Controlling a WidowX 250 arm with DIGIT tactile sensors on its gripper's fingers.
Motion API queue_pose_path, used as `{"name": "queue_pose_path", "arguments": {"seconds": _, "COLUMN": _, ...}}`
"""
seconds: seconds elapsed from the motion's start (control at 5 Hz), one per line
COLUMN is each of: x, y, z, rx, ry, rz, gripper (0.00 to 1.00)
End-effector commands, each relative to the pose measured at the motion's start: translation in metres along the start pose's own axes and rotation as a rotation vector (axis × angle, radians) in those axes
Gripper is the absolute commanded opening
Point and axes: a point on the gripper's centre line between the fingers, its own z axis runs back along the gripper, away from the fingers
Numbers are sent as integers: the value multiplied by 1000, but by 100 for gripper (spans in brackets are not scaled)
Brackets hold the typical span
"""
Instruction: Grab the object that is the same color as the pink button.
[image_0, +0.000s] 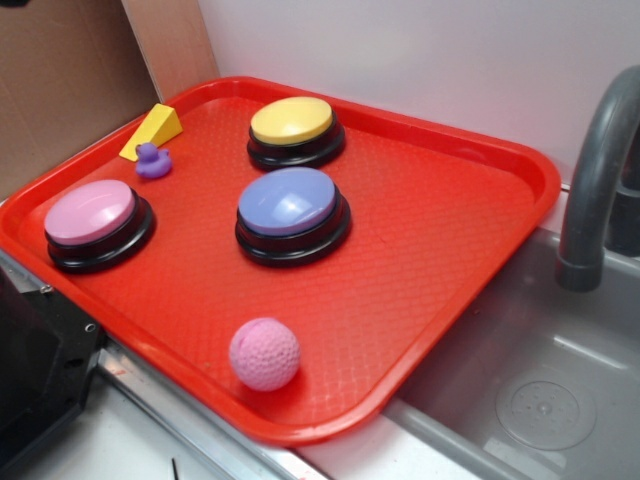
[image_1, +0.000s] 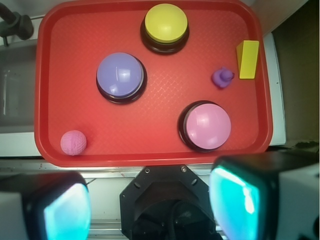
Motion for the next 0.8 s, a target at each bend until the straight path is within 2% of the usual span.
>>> {"name": "queue_pose_path", "arguments": {"seconds": 0.0, "x": 0, "y": 0, "z": 0, "rx": 0, "ry": 0, "rz": 0, "gripper": 100}}
{"name": "queue_pose_path", "arguments": {"seconds": 0.2, "x": 0, "y": -30, "z": -22, "rx": 16, "ry": 26, "rz": -1, "gripper": 100}}
{"name": "queue_pose_path", "arguments": {"seconds": 0.4, "x": 7, "y": -69, "z": -55, "rx": -24, "ry": 3, "rz": 36, "gripper": 100}}
{"name": "queue_pose_path", "arguments": {"seconds": 0.6, "x": 0, "y": -91, "z": -76, "rx": 54, "ry": 46, "rz": 63, "gripper": 100}}
